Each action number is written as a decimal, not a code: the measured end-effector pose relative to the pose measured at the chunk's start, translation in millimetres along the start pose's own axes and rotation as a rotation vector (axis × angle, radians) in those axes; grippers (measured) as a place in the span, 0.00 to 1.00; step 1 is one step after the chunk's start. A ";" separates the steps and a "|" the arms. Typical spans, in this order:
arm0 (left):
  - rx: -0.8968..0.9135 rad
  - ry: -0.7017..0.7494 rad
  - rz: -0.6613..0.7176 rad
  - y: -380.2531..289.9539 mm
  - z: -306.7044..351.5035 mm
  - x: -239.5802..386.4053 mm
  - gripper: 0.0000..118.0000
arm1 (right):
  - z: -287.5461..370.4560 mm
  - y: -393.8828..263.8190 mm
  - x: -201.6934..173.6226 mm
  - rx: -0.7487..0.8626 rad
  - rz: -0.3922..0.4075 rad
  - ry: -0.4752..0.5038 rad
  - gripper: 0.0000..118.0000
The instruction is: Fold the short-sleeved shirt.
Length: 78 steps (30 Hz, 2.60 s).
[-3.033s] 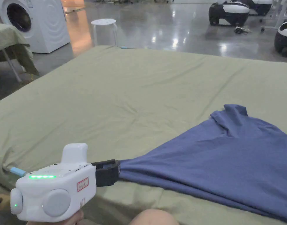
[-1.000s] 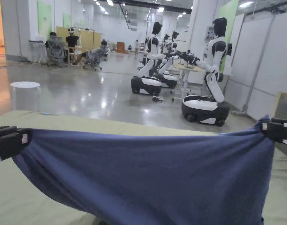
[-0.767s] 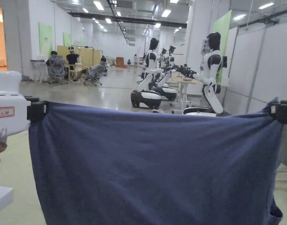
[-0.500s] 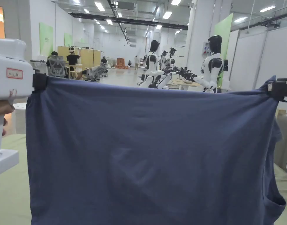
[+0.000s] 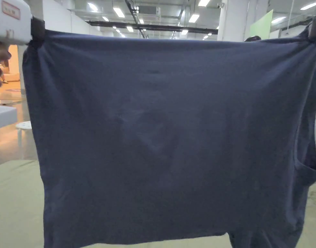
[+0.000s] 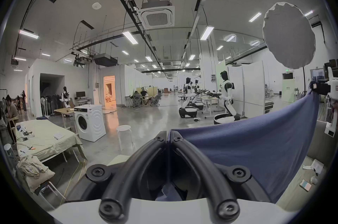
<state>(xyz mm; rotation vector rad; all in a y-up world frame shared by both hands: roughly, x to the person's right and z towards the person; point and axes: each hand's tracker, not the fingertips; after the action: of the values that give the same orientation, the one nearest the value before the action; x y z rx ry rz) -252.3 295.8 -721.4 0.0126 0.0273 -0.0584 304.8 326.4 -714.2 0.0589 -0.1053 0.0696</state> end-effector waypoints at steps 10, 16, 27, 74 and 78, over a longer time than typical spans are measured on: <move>-0.026 0.063 -0.080 -68.5 -92.0 29.4 0.01 | -94.4 -71.5 -11.1 -0.059 0.021 0.007 0.03; -0.163 0.020 -0.063 -156.1 -126.3 51.0 0.01 | -116.4 -165.0 -6.3 -0.176 0.022 -0.007 0.03; -0.339 -0.010 0.034 -350.3 -47.4 70.3 0.01 | -21.1 -361.3 -7.1 -0.353 0.048 0.058 0.03; -0.349 -0.106 0.149 -407.8 490.0 22.8 0.85 | 491.9 -402.7 -1.4 -0.277 -0.053 0.083 0.01; -0.410 -0.087 0.136 -426.6 492.3 24.5 0.00 | 500.2 -391.0 -27.1 -0.271 -0.076 0.200 0.01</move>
<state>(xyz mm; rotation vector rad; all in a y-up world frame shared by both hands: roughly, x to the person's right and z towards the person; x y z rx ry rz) -239.5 -138.1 -235.1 -0.3977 -0.0485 0.0830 254.8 -96.0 -242.0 -0.2150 0.0882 -0.0150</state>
